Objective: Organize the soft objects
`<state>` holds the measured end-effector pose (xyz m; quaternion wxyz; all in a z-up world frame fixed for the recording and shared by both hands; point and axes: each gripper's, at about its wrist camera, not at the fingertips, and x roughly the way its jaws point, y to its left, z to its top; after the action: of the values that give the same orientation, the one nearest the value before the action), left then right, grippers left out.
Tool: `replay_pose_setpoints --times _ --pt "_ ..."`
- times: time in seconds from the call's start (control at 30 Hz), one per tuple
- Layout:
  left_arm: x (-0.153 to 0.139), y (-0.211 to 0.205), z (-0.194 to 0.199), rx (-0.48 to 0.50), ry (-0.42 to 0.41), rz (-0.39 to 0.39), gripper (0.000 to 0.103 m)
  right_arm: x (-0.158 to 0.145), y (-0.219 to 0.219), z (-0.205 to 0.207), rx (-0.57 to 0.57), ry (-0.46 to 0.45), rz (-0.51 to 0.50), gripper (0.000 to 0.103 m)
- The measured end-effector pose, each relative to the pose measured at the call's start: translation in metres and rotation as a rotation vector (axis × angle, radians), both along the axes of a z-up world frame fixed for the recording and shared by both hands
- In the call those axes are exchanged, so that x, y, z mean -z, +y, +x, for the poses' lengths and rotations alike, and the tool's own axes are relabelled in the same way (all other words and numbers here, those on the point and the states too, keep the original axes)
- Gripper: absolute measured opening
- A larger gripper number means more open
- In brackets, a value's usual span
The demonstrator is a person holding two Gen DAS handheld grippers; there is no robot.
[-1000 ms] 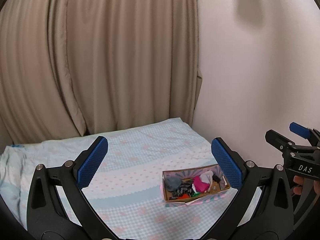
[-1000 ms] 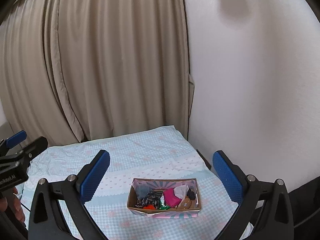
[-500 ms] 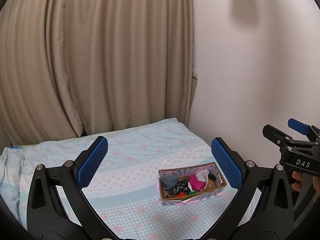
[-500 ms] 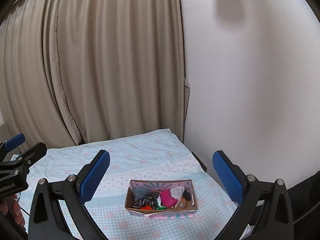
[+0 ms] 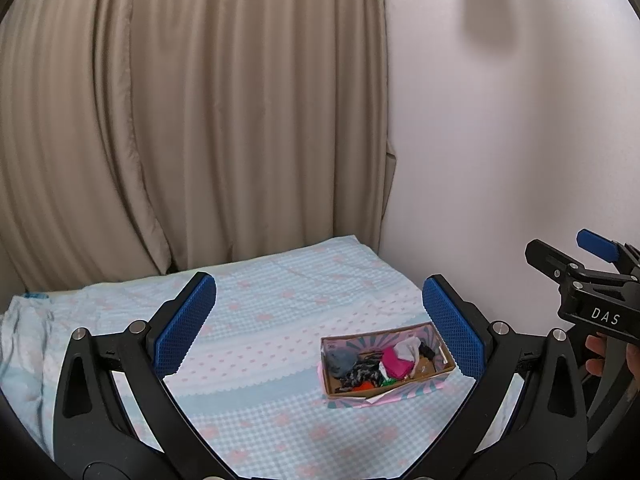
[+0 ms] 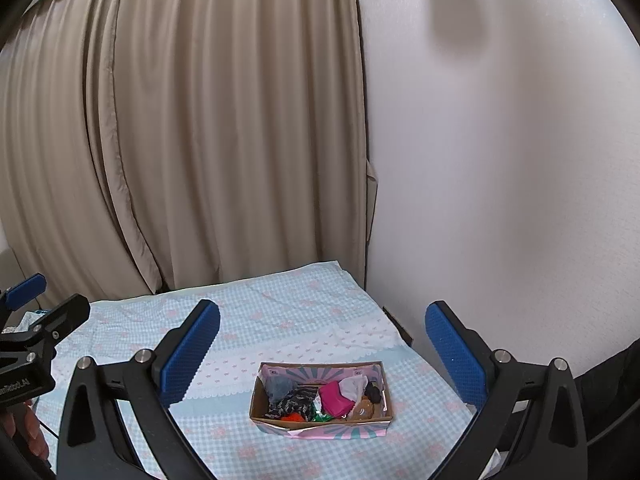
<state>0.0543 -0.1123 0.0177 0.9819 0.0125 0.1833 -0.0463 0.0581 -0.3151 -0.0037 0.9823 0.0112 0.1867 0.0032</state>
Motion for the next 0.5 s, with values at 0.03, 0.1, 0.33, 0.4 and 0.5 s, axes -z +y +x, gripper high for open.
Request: replay_pose_setpoints --times 0.03,0.1,0.33,0.4,0.5 --pt "0.0001 -0.0001 -0.0003 0.000 0.000 -0.001 0.103 -0.0008 -0.0001 -0.0002 0.000 -0.002 -0.001 0.102" --pt "0.0005 -0.0005 -0.0011 -0.001 0.002 -0.002 0.103 -0.0016 -0.0001 0.0001 0.000 -0.003 0.000 0.102" --pt "0.0013 -0.0027 -0.0019 -0.006 -0.005 0.002 0.103 -0.0022 -0.0003 -0.0005 -0.001 -0.005 -0.002 0.102" --pt "0.0014 -0.0026 -0.0031 -0.011 -0.003 0.000 0.103 -0.0027 -0.0005 -0.0007 0.000 -0.007 -0.004 0.102" --pt "0.0011 -0.0021 -0.0049 -0.015 -0.004 -0.007 0.103 -0.0025 -0.0005 0.0001 -0.003 -0.005 -0.001 0.102"
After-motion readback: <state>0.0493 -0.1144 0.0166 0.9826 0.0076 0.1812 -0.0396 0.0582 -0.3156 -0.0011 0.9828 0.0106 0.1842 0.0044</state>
